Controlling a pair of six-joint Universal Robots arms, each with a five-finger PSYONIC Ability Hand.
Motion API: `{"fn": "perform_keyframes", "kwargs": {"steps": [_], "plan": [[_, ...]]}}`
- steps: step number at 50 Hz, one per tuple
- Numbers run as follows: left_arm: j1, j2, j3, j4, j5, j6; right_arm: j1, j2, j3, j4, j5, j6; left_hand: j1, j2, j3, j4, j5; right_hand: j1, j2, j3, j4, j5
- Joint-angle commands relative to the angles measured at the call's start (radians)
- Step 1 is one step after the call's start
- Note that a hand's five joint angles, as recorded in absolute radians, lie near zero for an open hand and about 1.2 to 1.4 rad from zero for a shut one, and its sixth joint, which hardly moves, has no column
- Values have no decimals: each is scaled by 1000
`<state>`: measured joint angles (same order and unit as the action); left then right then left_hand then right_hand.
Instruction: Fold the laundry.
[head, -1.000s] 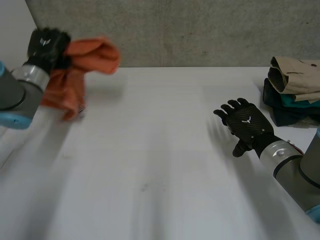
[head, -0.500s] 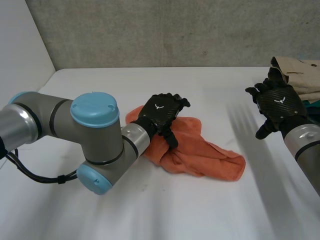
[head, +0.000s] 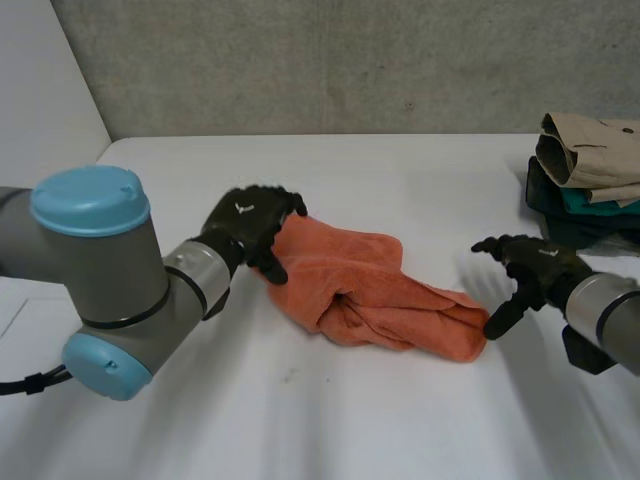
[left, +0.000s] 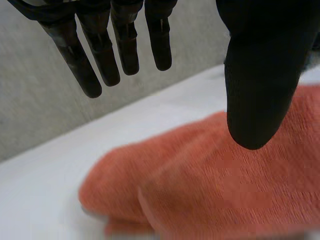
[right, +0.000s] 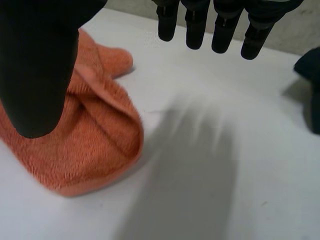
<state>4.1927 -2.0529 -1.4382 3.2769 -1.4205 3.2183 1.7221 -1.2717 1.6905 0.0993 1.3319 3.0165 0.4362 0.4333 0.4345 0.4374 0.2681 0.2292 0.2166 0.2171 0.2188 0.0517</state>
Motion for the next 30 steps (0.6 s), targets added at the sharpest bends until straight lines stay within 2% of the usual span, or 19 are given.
{"fn": "perform_keyframes", "kwargs": {"steps": [1, 4, 8, 10, 11, 12, 13, 14, 19, 23, 25, 27, 29, 30], "plan": [[6, -136, 71, -17, 43, 1, 22, 95, 34, -154, -7, -2, 62, 65, 64, 61, 56, 182, 194, 194, 192, 185], [9, -197, 122, -26, 51, 2, 48, 140, 23, -187, 1, -8, 4, 7, 6, 3, -3, 246, 259, 258, 256, 249], [15, -271, 191, -69, 93, 5, 66, 166, 17, -226, 4, -10, 38, 41, 40, 37, 32, 351, 364, 364, 362, 354], [15, -288, 222, -92, 112, 11, 71, 167, 15, -246, 4, -10, 199, 202, 201, 198, 193, 477, 490, 490, 488, 480], [15, -294, 237, -101, 118, 14, 77, 169, 12, -265, 4, -11, 363, 366, 365, 362, 356, 676, 688, 688, 686, 679], [15, -300, 267, -111, 121, 18, 82, 169, 11, -274, 3, -11, 707, 710, 709, 706, 701, 797, 810, 809, 807, 800], [15, -300, 280, -112, 118, 21, 85, 170, 6, -283, 3, -13, 865, 868, 867, 864, 858, 906, 918, 918, 916, 909], [15, -300, 292, -114, 117, 23, 93, 178, -11, -297, 1, -16, 959, 962, 961, 958, 953, 1154, 1166, 1166, 1164, 1157], [40, -285, 364, -83, 115, 25, 134, 227, -103, -312, 10, -31, 960, 963, 962, 959, 954, 1167, 1180, 1179, 1177, 1170], [52, -277, 446, 24, 114, 58, 151, 262, -253, -331, 39, -59, 960, 963, 962, 959, 954, 1167, 1180, 1179, 1177, 1170], [60, -273, 495, 122, 115, 110, 154, 265, -328, -352, 72, -79, 960, 963, 962, 959, 954, 1167, 1180, 1179, 1177, 1170], [66, -267, 515, 206, 115, 156, 166, 259, -438, -415, 121, -110, 960, 963, 962, 959, 954, 1167, 1180, 1179, 1177, 1170], [69, -242, 533, 364, 117, 212, 180, 249, -504, -484, 145, -123, 960, 963, 962, 959, 954, 1167, 1180, 1179, 1177, 1170], [72, -230, 535, 419, 115, 224, 195, 229, -552, -572, 157, -120, 960, 963, 962, 959, 954, 1167, 1180, 1179, 1177, 1170]]}}
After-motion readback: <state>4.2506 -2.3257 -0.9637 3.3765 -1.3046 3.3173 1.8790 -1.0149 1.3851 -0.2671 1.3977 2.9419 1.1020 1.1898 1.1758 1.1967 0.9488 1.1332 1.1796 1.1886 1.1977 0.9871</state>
